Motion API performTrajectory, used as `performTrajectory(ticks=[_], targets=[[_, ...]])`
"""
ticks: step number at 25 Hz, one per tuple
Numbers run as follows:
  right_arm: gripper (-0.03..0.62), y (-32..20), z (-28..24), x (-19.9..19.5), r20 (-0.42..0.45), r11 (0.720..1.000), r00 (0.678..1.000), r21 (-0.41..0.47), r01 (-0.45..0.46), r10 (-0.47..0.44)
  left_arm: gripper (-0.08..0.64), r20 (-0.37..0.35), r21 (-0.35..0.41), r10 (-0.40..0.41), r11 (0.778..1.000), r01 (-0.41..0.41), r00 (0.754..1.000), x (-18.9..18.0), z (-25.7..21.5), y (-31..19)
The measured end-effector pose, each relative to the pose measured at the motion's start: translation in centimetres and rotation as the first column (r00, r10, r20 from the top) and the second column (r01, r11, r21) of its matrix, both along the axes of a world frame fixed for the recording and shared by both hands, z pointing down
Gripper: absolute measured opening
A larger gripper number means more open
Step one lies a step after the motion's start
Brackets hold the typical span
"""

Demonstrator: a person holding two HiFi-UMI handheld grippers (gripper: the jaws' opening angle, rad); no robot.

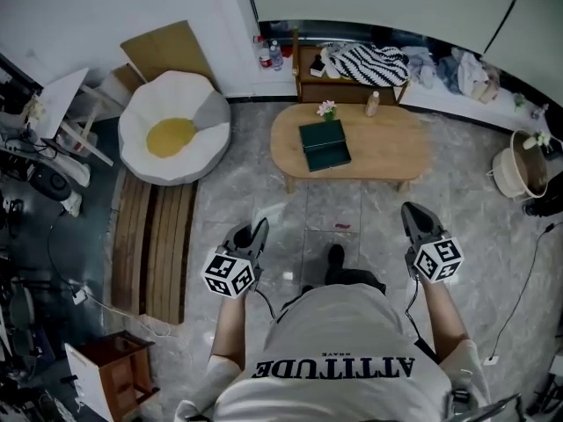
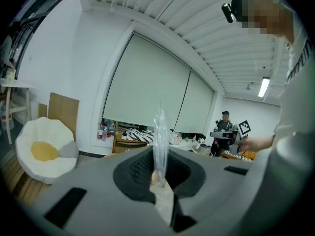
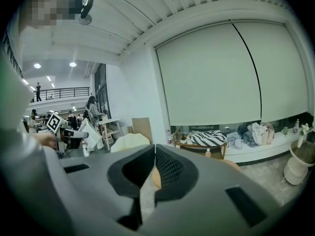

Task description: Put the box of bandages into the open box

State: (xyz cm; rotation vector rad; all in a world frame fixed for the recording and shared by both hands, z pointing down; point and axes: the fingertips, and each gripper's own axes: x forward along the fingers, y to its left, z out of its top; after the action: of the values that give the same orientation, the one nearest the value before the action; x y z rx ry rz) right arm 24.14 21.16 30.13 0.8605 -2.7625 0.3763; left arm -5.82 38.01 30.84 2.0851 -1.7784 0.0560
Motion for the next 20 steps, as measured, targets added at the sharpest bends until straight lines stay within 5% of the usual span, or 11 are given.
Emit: performTrajectory(ticks=[20], targets=[[0.022, -13.4, 3.9, -2.6, -0.017, 0.985, 0.990, -0.101, 0.137, -0.140, 0.034, 0.025, -0.071, -0.054, 0.996, 0.055, 0.998, 1.0, 1.3, -12.2]])
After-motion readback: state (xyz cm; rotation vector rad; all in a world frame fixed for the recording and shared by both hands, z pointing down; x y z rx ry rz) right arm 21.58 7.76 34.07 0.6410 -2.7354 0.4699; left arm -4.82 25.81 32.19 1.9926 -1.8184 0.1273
